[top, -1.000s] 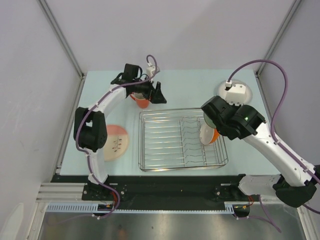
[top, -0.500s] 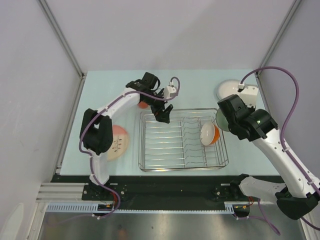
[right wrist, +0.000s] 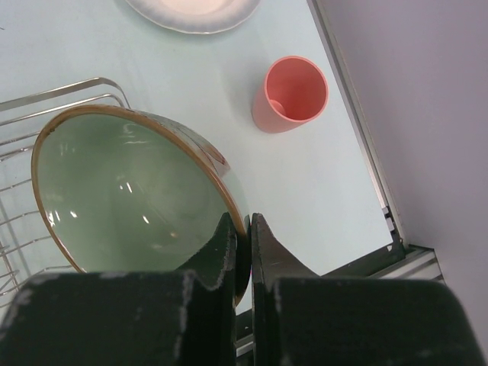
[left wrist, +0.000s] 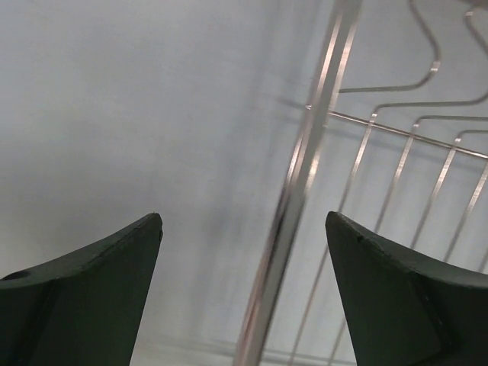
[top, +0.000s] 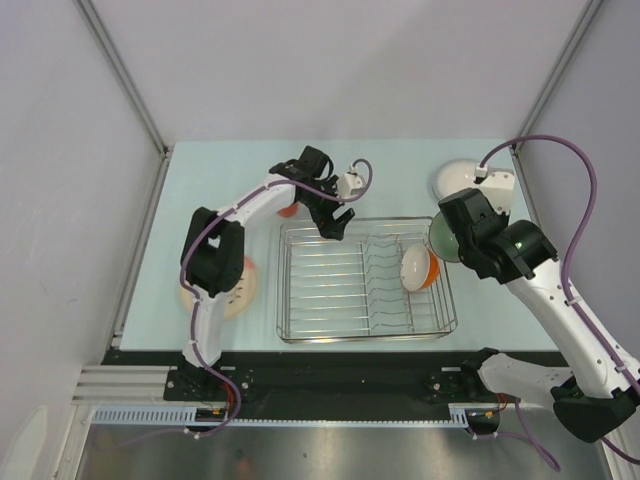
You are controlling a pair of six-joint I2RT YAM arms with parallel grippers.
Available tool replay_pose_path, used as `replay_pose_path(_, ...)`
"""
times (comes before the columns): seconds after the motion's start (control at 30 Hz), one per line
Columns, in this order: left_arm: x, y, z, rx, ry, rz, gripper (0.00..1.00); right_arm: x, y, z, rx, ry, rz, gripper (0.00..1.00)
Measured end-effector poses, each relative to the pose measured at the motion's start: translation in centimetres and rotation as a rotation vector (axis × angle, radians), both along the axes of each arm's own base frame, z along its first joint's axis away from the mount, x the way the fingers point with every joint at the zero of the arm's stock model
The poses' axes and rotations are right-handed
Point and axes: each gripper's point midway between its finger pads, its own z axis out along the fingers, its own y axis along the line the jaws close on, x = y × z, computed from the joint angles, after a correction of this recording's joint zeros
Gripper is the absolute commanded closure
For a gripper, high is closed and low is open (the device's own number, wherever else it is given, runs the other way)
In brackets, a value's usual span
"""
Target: Load the mixed dishes into the dish rack
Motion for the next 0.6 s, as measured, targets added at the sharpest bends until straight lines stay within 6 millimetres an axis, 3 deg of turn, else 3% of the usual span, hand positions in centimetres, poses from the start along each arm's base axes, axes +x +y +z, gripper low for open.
replay_pose_path(0.03, 0.4, 0.0, -0.2, 0.009, -0.010, -0.003, 0.00, 0.0, 0.0, 0.0, -0.002, 0.001, 0.002, 1.00)
replay_pose_path(0.33, 3.9, 0.8, -0.1, 0.047, -0.092, 0.032, 0.00, 0.5, 0.3, -0.3, -0.012, 0.015, 0.013, 1.00)
replay_pose_path(0.6, 8.3, 1.3, 0.2, 0.053, -0.138, 0.112, 0.00, 1.3, 0.6, -0.7, -0.030, 0.031, 0.015, 1.00)
